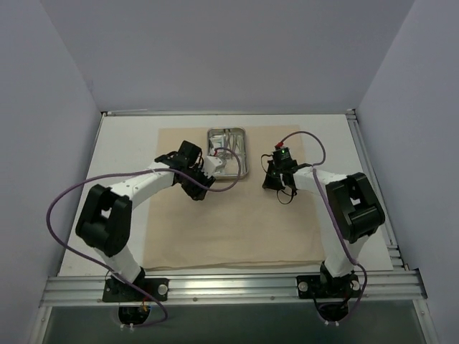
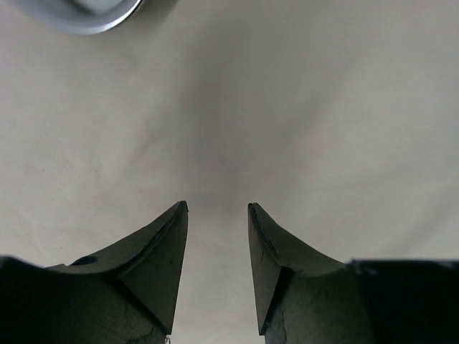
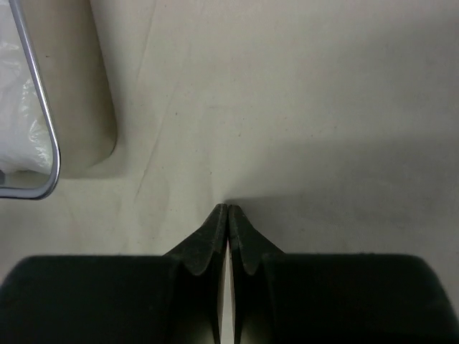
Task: Open and lay out the surgical kit
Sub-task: Smooth out the surgical kit at the center of the board.
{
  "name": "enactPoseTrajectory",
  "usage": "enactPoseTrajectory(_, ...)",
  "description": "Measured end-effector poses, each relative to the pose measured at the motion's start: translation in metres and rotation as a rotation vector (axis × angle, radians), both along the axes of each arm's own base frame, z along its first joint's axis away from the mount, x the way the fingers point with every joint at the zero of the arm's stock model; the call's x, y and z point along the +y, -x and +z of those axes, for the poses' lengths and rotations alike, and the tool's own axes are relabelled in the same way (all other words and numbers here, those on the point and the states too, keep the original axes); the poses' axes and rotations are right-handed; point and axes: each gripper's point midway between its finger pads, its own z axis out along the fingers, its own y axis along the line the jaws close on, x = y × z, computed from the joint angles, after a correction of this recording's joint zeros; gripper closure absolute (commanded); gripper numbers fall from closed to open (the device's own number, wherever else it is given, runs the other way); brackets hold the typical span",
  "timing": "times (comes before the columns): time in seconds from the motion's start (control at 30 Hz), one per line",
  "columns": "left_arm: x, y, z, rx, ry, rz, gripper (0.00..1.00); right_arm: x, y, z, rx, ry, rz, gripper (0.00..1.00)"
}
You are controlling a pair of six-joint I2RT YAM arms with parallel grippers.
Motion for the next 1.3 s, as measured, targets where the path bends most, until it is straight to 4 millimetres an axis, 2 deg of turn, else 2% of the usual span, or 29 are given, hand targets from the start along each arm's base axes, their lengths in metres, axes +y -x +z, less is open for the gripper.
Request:
enactPoseTrajectory(0.03, 0.011, -0.005, -0.019, 0.02, -0.049, 0.044, 0.52, -0.001, 0.01, -0.013, 0.03, -0.008, -0.012, 1.0)
enactPoseTrajectory(0.17, 0.039, -0.012, -0.061, 0.067, -0.19, 0.135, 0.52, 0.001, 0.017, -0.013, 0.001, -0.062, -0.041, 1.0)
enactPoseTrajectory(0.23, 0.042, -0.016, -0.06, 0.044, -0.205, 0.151, 0.52, -0.001, 0.027, -0.013, 0.007, -0.073, -0.049, 1.0)
enactPoseTrajectory(0.43, 0.045, -0.016, -0.061, 0.027, -0.214, 0.158, 0.52, -0.034, 0.099, -0.011, 0.136, -0.014, -0.086, 1.0)
enactPoseTrajectory(0.5, 0.046, -0.015, -0.061, 0.027, -0.211, 0.16, 0.52, -0.045, 0.114, -0.006, 0.167, 0.003, -0.102, 1.0)
enactPoseTrajectory(0.63, 0.052, -0.013, -0.059, 0.035, -0.199, 0.158, 0.51, -0.073, 0.125, 0.003, 0.188, 0.018, -0.174, 1.0)
enactPoseTrajectory(0.7, 0.058, -0.005, -0.057, 0.057, -0.2, 0.149, 0.49, -0.084, 0.127, 0.007, 0.188, 0.027, -0.212, 1.0)
enactPoseTrajectory(0.77, 0.059, 0.003, -0.05, 0.079, -0.183, 0.131, 0.48, -0.083, 0.124, 0.015, 0.173, 0.045, -0.206, 1.0)
enactPoseTrajectory(0.83, 0.051, 0.007, -0.032, 0.065, -0.12, 0.105, 0.48, -0.062, 0.112, 0.032, 0.116, 0.04, -0.144, 1.0)
enactPoseTrajectory(0.87, 0.045, 0.008, -0.021, 0.046, -0.087, 0.092, 0.48, -0.044, 0.102, 0.043, 0.071, 0.022, -0.099, 1.0)
enactPoseTrajectory(0.93, 0.033, 0.004, 0.003, -0.004, -0.024, 0.071, 0.49, 0.001, 0.078, 0.069, -0.04, -0.033, 0.006, 1.0)
enactPoseTrajectory(1.03, 0.019, -0.013, 0.027, -0.074, 0.032, 0.068, 0.53, 0.065, 0.058, 0.083, -0.14, -0.093, 0.145, 1.0)
enactPoseTrajectory(1.07, 0.017, -0.019, 0.029, -0.084, 0.04, 0.078, 0.53, 0.08, 0.057, 0.079, -0.149, -0.096, 0.182, 1.0)
enactPoseTrajectory(1.13, 0.017, -0.027, 0.021, -0.067, 0.041, 0.105, 0.53, 0.104, 0.062, 0.064, -0.144, -0.088, 0.252, 1.0)
enactPoseTrajectory(1.2, 0.024, -0.03, 0.004, -0.021, 0.026, 0.142, 0.53, 0.115, 0.071, 0.042, -0.113, -0.057, 0.301, 1.0)
enactPoseTrajectory(1.3, 0.038, -0.033, -0.021, 0.051, -0.001, 0.205, 0.53, 0.118, 0.081, 0.013, -0.07, 0.004, 0.344, 1.0)
